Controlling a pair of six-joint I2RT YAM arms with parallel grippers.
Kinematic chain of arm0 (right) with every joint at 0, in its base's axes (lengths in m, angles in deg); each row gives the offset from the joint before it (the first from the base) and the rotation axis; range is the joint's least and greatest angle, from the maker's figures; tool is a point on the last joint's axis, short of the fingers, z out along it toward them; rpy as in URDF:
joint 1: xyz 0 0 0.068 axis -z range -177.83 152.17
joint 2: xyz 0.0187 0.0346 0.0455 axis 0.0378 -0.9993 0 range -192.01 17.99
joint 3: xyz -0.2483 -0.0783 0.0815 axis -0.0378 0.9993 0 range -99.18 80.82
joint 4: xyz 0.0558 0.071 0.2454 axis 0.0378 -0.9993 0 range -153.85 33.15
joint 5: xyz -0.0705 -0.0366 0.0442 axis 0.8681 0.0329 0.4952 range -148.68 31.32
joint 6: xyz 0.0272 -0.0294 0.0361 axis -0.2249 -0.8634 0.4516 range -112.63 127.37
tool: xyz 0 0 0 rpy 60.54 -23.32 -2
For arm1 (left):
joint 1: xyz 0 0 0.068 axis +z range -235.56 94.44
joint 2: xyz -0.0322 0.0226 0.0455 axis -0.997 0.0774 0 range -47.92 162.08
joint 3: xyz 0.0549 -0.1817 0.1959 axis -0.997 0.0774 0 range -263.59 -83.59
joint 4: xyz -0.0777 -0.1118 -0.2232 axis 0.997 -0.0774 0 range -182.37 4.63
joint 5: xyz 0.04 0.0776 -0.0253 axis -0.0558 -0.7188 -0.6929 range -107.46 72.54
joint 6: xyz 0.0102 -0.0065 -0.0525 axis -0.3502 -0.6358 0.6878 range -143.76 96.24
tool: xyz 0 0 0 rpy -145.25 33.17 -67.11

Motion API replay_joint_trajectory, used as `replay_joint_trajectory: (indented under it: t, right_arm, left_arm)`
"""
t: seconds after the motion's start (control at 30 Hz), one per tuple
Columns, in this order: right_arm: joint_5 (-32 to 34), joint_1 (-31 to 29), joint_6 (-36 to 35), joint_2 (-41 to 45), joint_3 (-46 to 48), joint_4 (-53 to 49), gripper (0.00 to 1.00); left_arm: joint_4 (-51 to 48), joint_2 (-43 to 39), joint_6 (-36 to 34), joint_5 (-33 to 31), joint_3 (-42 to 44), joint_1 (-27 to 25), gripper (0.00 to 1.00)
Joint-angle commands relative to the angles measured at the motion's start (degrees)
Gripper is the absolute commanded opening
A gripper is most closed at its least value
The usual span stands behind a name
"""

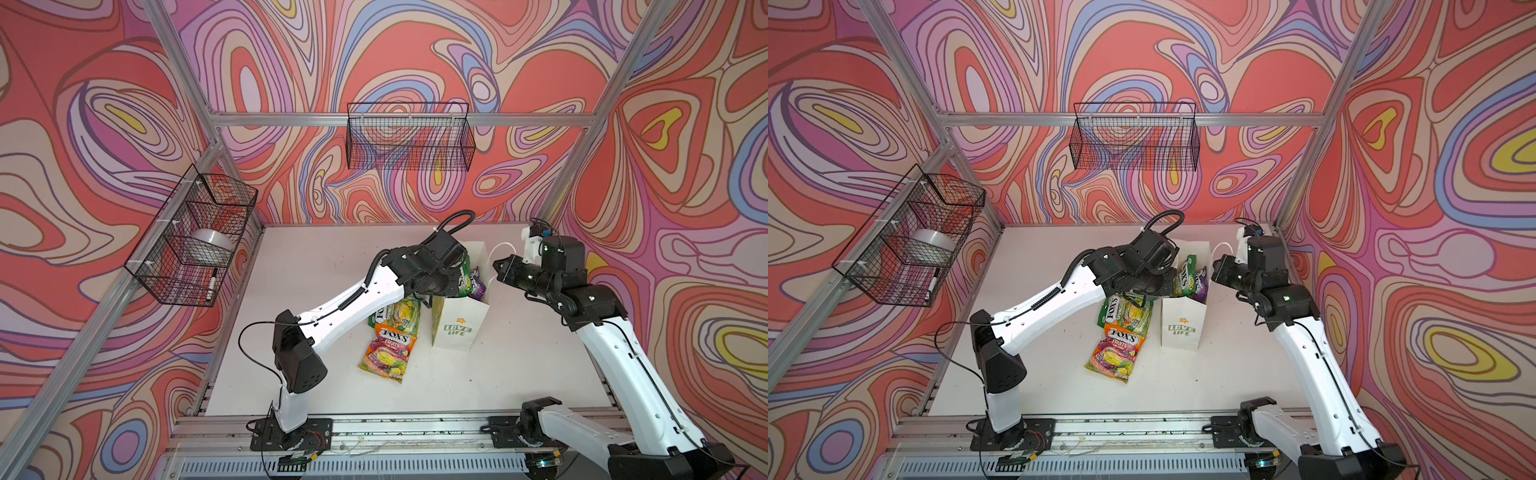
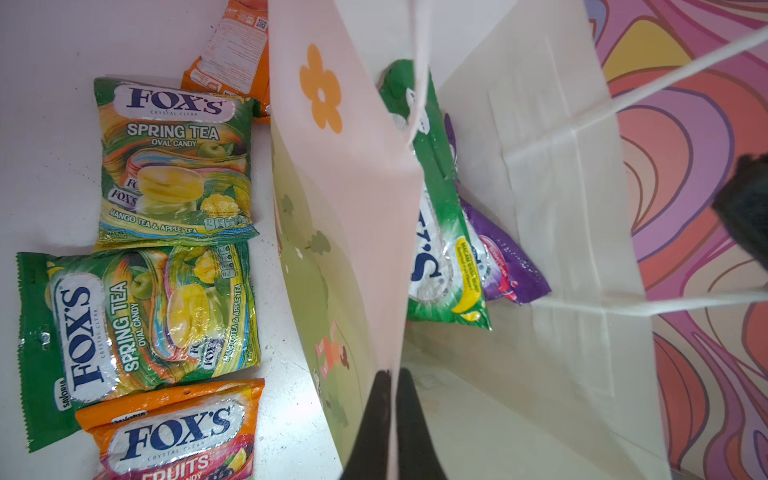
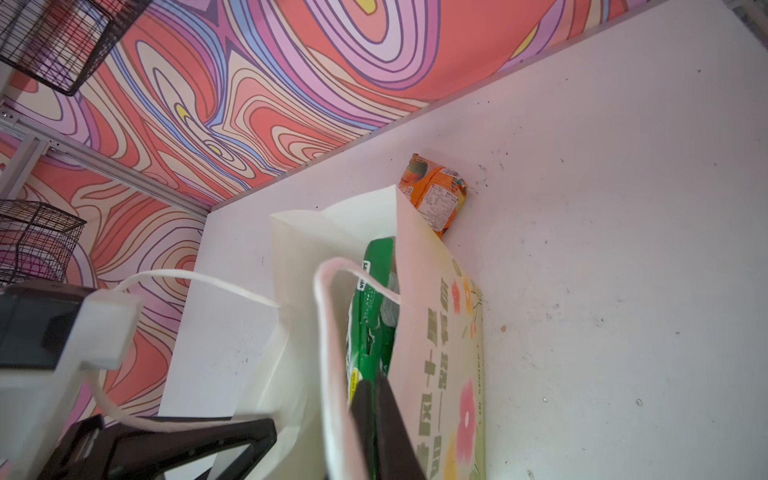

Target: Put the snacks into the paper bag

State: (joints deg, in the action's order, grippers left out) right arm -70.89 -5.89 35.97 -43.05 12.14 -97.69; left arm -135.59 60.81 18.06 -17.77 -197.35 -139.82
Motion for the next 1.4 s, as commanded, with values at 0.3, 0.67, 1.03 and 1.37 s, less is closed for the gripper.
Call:
replay_joint_trajectory:
  t: [0.3,0.67,1.03,1.37]
  right_arm:
    - [-3.78,2.08,0.01,1.39,1.54,0.21,0.00]
    - [-3.12,2.17,-1.30,2.48,0.93,-0.69,0.00]
    - [-7.14,2.21,-2.69,2.06,-0.31,-0.87,0.00]
    - [-10.82,2.10,-3.02,2.85,-1.85,-3.17,0.00]
  left_arm:
    - [1.72,-5.66,-3.79,2.27,0.53,-0.06,0.74]
    - [9.61,-29.88,-17.34,1.80,14.79,0.07,1.00]
    - [5.92,-45.32,-11.13,13.68,46.58,22.79,1.00]
    - [18.11,-22.80,-11.68,19.69,56.28,28.38,0.92]
